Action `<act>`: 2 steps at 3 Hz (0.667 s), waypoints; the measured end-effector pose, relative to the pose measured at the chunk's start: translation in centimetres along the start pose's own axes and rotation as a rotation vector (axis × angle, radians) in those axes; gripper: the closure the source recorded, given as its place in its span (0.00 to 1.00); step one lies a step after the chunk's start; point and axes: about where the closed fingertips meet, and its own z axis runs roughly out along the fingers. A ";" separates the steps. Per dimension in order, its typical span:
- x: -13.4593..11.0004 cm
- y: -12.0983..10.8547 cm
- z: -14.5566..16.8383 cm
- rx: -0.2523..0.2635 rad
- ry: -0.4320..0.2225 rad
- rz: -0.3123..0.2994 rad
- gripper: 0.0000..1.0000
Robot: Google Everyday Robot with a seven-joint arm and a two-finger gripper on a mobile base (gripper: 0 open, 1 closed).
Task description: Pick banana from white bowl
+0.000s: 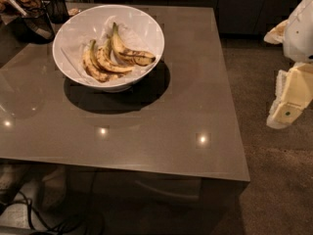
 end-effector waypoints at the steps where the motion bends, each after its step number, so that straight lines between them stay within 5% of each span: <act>1: -0.8 -0.4 -0.3 -0.001 0.000 0.001 0.00; 2: -2.3 -0.9 0.2 -0.022 0.036 -0.036 0.00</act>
Offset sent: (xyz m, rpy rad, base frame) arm 0.0207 0.0325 0.0008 -0.1056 0.0923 0.0702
